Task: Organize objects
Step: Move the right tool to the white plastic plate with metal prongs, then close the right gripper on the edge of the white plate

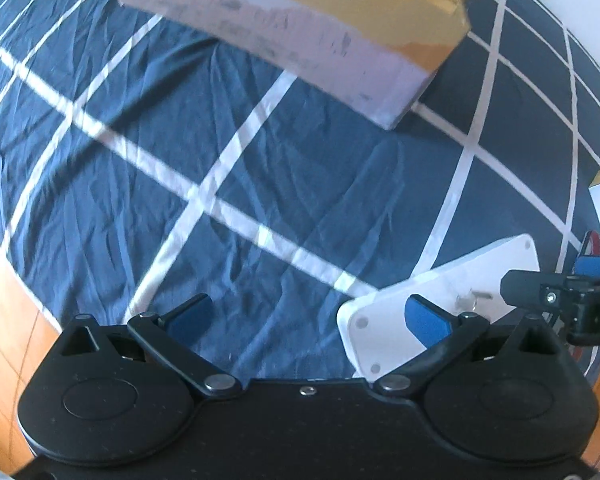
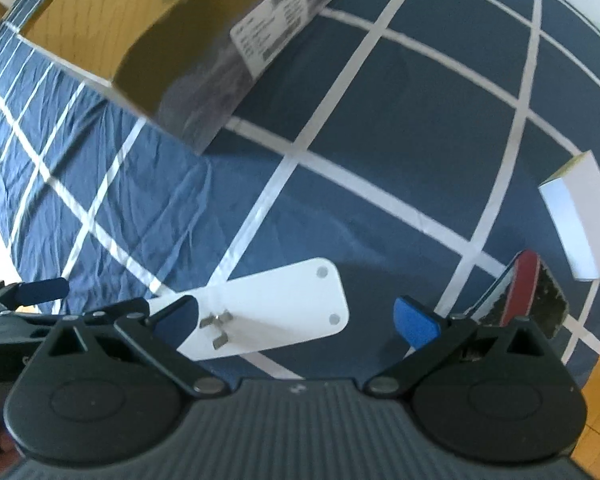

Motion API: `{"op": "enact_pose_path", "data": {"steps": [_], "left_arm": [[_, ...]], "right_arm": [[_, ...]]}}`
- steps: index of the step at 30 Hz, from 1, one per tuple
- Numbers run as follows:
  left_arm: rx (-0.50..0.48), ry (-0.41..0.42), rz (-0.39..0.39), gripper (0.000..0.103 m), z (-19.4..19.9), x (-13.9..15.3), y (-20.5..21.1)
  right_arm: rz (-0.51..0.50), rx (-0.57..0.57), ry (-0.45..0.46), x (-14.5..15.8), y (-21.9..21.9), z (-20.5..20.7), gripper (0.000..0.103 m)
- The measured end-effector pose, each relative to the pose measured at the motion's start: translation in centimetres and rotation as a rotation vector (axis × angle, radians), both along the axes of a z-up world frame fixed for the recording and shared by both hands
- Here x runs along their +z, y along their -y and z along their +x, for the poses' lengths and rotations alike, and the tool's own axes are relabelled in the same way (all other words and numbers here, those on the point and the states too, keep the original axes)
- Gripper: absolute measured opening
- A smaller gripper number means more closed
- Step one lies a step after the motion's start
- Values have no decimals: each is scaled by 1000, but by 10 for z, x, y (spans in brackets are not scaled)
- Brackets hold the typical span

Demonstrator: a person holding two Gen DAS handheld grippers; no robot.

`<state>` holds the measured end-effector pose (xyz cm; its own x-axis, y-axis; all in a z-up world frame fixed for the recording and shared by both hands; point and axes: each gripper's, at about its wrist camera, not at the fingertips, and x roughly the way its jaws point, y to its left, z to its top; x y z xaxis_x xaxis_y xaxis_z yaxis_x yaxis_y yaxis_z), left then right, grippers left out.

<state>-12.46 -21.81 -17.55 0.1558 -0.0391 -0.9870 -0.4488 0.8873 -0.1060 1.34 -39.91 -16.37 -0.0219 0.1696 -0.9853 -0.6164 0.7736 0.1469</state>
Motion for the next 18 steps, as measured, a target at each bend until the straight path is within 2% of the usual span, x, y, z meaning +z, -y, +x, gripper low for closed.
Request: {"op": "enact_pose_path", "data": {"steps": [8,14,18], "left_arm": [[37,9,-26,103,-18,-3,16],[56,21,-43,103,-25,-5,32],[68,26,-69,103,-28,-5,44]], "right_arm": [[-20,39,-1,-16,2,-3,103],[17,57,-16,-21,5,1,103],[31,81,-36,-24,3,3,98]]}}
